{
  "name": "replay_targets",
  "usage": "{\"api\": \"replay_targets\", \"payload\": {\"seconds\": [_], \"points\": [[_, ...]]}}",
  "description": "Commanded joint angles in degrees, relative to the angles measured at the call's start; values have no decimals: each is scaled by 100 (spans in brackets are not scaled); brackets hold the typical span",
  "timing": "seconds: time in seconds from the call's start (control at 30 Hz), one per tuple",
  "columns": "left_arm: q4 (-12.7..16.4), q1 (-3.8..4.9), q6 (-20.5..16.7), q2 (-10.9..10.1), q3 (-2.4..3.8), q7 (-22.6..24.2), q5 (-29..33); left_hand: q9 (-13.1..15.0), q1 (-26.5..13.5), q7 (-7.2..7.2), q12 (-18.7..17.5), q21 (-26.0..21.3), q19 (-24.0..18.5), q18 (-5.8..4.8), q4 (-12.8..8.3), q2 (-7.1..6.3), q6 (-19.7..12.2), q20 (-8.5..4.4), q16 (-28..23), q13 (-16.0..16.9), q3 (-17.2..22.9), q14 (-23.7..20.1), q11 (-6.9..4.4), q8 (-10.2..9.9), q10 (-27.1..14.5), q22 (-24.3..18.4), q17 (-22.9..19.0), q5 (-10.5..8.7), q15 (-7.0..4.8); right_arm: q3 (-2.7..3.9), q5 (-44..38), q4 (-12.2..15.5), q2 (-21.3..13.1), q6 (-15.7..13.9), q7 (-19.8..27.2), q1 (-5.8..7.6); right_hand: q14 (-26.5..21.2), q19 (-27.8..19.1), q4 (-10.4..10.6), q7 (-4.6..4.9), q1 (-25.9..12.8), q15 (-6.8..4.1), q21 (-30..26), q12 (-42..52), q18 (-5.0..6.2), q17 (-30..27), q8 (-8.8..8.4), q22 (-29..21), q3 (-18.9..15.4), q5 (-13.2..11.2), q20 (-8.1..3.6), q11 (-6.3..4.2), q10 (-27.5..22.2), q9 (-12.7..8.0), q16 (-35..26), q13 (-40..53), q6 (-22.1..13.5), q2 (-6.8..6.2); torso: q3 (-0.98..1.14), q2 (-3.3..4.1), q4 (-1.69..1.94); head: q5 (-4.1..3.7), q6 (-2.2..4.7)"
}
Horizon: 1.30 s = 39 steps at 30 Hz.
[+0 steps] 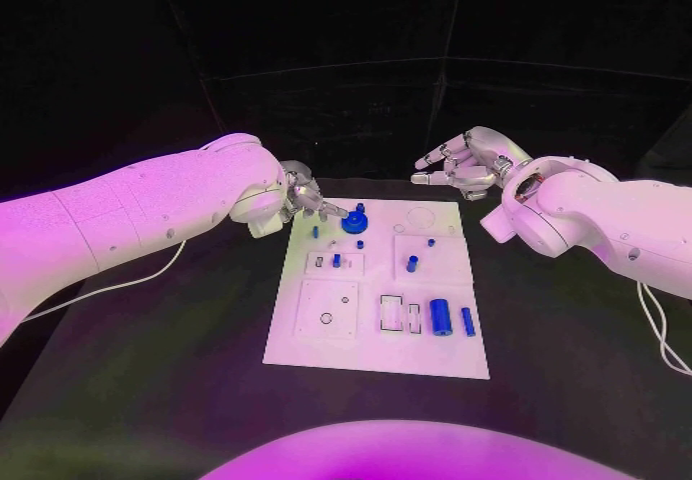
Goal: Assemble the parts on the task board
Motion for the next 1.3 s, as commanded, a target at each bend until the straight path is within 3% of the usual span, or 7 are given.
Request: {"api": "replay_targets", "payload": {"seconds": [0.03, 0.23, 0.5, 0.73, 0.87, 1.3], "points": [[-309, 51, 470, 148, 29, -91, -8, -100, 102, 88, -93, -58, -56, -3, 34, 88, -224, 28, -22, -143, -61, 586, 78, -175, -97, -66, 1392, -14, 99, 3, -12, -15, 12, 15, 53, 12, 300, -37, 10, 9, -50, -40, -34, -16, 51, 127, 20, -5, -36, 42, -18, -19, -35, -10, -33, -4, 15, -7, 5, 1, -5, 1, 8], [-1074, 88, 934, 518, 33, -101, -186, -208, 261, 154, -106, -93, -72, 6, 35, 228, -261, 98, -26, -193, -123, 585, 141, -301, -135, -98, 1385, -13, 159, 3, -12, -40, 37, 14, 48, 12, 301, -35, 8, 8, -42, -40, -34, -17, 50, 131, 20, -3, -41, 67, -18, -21, -37, -9, -32, -9, 16, 2, 1, 13, -18, 15, 46], [-1782, 42, 1124, 845, -91, 75, -532, -264, 354, 150, -35, -59, -46, 1, 29, 330, -159, 124, -4, -127, -168, 596, 145, -326, -86, -38, 1428, -13, 169, 3, -12, -52, 68, 22, 50, 12, 301, -35, 8, 7, -37, -41, -36, -14, 51, 127, 20, -4, -47, 87, -18, -21, -37, -9, -36, -9, 15, 7, -12, 32, -31, 32, 58], [-2104, -18, 1279, 1001, -114, 88, -710, -284, 364, 121, 22, -20, -18, -6, 45, 347, -35, 122, 13, -72, -250, 604, 121, -303, -40, 23, 1463, -14, 155, 3, -13, -61, 82, 23, 54, 11, 301, -36, 7, 7, -34, -41, -37, -13, 51, 127, 20, -7, -48, 96, -19, -21, -37, -9, -36, -9, 15, 10, -3, 21, -18, 37, 29], [-2237, -66, 1320, 1086, -118, 75, -762, -288, 360, 119, 26, -18, -16, -7, 49, 344, -27, 121, 12, -67, -264, 604, 119, -304, -36, 26, 1461, -14, 153, 3, -13, -66, 97, 26, 57, 11, 301, -36, 7, 7, -34, -41, -37, -13, 51, 127, 20, -7, -48, 96, -19, -21, -37, -9, -36, -9, 15, 10, -9, 24, -25, 45, 27], [-2325, -135, 1382, 1173, -121, 104, -803, -297, 371, 112, 25, -6, -8, -10, 50, 359, -4, 118, 15, -75, -281, 605, 113, -306, -34, 45, 1466, -13, 148, 3, -13, -79, 114, 32, 58, 11, 301, -35, 6, 7, -29, -41, -37, -13, 51, 129, 20, -5, -52, 113, -19, -22, -39, -9, -36, -12, 14, 15, 1, 17, -18, 36, 5]]}}
